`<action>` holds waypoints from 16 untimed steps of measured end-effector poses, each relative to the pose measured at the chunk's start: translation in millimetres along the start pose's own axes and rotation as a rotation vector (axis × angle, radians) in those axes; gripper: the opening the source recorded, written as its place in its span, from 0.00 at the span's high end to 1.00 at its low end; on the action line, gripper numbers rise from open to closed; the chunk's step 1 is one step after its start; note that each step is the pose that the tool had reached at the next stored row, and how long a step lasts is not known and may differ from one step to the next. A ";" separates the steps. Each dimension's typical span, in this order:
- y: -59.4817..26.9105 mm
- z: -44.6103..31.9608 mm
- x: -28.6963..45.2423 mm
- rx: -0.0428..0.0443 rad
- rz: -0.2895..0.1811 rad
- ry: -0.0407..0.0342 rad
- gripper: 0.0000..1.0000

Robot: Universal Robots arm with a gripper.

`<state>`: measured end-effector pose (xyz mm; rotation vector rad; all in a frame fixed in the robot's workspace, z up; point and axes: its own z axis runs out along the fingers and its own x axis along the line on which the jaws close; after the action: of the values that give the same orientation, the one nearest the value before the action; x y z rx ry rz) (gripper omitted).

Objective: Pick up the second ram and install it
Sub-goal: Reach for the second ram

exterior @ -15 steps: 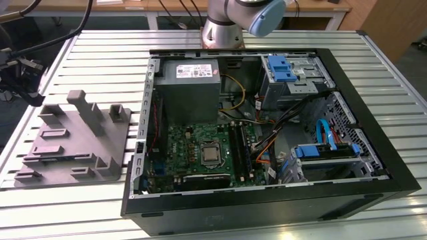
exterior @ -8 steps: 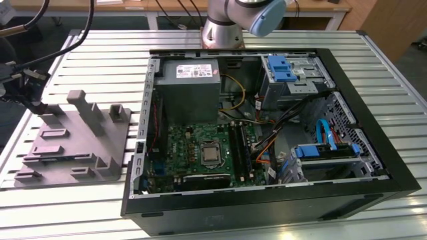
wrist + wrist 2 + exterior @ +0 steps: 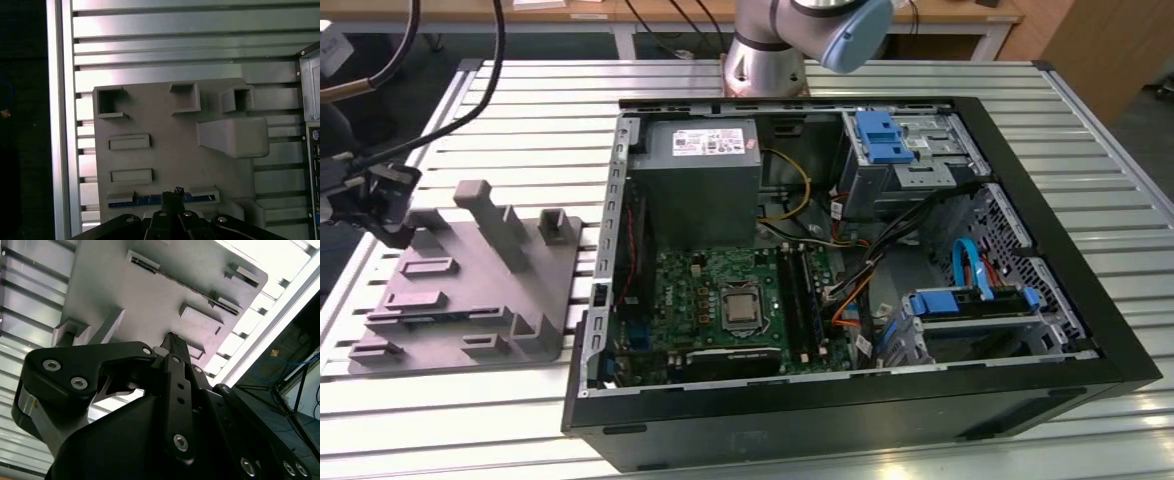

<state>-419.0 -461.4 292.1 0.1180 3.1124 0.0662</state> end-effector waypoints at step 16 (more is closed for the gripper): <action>-23.9 19.5 0.0 0.0001 0.000 0.0000 0.90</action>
<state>-420.3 -484.4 271.6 0.1180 3.1124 0.0661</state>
